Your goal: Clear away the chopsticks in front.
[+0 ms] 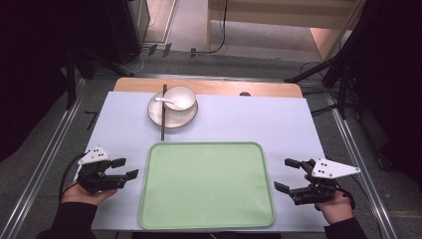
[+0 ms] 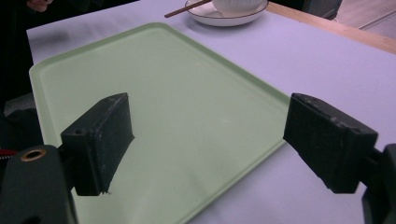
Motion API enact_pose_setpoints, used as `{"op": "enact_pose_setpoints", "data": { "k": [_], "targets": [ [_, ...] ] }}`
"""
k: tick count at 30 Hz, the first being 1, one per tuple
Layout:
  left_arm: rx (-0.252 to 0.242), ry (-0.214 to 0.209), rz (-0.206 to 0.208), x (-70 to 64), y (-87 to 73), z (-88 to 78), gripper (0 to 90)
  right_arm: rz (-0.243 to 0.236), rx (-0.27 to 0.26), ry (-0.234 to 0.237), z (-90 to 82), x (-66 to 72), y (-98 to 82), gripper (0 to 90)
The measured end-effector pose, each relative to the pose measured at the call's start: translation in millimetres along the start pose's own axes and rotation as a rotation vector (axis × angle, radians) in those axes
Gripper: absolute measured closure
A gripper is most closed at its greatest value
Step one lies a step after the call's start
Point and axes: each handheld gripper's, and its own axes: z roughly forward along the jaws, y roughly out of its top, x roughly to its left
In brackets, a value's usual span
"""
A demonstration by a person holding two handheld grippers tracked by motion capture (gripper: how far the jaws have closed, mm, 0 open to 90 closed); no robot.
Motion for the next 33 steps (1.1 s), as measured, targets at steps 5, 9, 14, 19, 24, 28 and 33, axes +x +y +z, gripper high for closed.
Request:
{"op": "enact_pose_setpoints", "data": {
  "k": [5, 9, 14, 19, 24, 28, 33],
  "targets": [
    [-0.014, 0.005, -0.013, 0.2, 0.5, -1.3, 37.6, 0.003, 0.001, 0.0, -0.6, 0.8, 0.0, 16.1],
    [-0.005, -0.005, -0.04, 1.5, 0.8, -1.1, 38.6, 0.001, 0.003, 0.001, -0.5, 1.0, 0.1, 16.1],
    [-0.001, -0.014, -0.05, 1.5, 1.5, -1.0, 38.9, 0.0, 0.003, 0.001, -0.3, 0.9, 0.0, 16.2],
    [0.02, -0.028, -0.058, 1.0, 3.2, 1.1, 36.6, -0.002, 0.005, 0.002, -0.3, 1.1, -0.2, 16.1],
    [0.015, -0.033, -0.05, -1.7, 5.0, 3.3, 37.1, -0.002, 0.005, 0.002, -0.1, 1.1, -0.2, 16.2],
    [0.014, -0.021, -0.054, 0.3, 4.3, 3.0, 36.3, 0.001, 0.004, 0.003, -0.5, 1.0, -0.3, 16.1],
    [0.018, 0.013, -0.064, 1.9, 4.7, 3.1, 37.1, -0.001, 0.004, 0.003, -0.5, 1.3, -0.4, 16.1]
  ]
}}
